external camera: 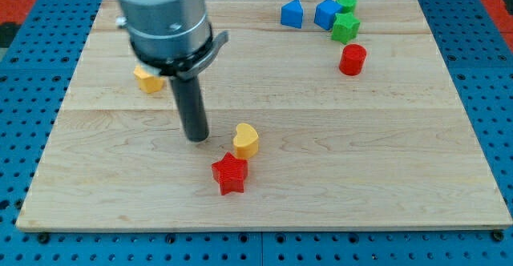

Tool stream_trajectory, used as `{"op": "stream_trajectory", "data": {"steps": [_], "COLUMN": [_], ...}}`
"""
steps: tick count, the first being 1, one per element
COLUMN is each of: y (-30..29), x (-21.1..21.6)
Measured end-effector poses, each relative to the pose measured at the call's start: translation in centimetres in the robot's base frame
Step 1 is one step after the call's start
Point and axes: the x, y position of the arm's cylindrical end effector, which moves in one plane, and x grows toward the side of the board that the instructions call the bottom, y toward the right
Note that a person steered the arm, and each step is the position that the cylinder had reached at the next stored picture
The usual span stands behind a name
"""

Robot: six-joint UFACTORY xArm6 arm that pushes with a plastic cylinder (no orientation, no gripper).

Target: Push yellow hexagon slightly left

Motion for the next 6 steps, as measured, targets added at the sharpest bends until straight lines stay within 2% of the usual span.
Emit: {"op": "stream_trajectory", "data": {"steps": [1, 2, 3, 4, 5, 6], "y": [0.8, -3.8, -10.6, -9.5, -16.4, -17.8], "x": [-4.2, -9.1, -11.1, -15.8, -17.7, -12.6]}}
